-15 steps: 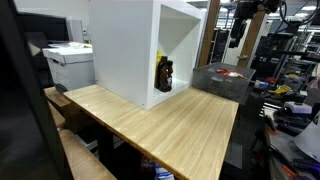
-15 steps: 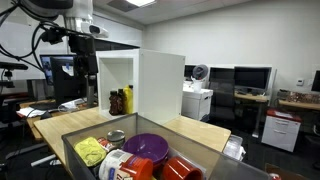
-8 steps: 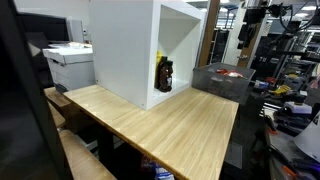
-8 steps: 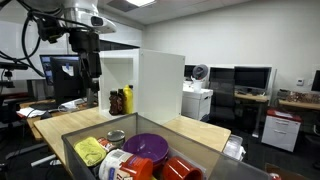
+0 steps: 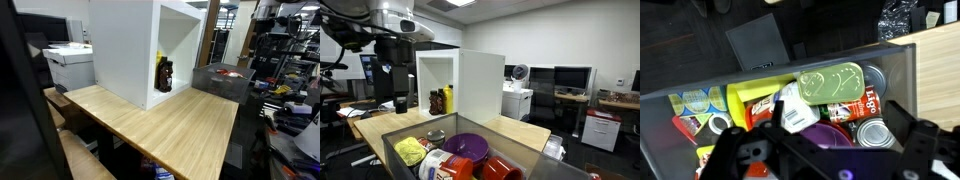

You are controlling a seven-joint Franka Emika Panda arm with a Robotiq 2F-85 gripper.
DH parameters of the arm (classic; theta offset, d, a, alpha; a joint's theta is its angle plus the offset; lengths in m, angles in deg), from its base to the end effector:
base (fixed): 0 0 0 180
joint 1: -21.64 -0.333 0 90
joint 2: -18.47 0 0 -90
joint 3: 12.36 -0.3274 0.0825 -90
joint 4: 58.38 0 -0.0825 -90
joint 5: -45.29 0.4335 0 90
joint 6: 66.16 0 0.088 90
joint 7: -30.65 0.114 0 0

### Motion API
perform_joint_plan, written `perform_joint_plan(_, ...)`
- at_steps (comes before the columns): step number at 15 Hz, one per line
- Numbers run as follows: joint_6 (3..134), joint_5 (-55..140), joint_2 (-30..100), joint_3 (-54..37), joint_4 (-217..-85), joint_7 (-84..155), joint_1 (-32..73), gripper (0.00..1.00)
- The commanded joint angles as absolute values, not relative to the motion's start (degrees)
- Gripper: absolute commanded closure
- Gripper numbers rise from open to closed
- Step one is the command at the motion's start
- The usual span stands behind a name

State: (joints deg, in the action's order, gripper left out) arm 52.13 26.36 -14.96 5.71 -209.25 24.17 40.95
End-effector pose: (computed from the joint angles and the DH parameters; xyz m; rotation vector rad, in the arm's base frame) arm 0.3152 -0.2549 0.4017 2.9863 -0.5006 -0.0554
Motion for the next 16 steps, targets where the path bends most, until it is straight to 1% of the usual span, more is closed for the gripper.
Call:
perform_joint_plan(1, 52.0, 28.6, -15.0, 7.5, -211.0, 20.0, 40.6, 0.0)
perform_joint_plan(8, 55.0, 29.8, -10.5, 9.9, -210.8, 16.3, 40.0, 0.0)
perform_joint_plan(12, 58.5, 31.4, -5.2, 10.1, -210.8, 16.3, 38.9, 0.0)
perform_joint_plan(13, 56.4, 30.1, -8.3, 8.8, -211.0, 18.0, 40.4, 0.0)
perform_joint_plan(16, 57.5, 30.6, -5.6, 8.8, -211.0, 18.0, 39.9, 0.0)
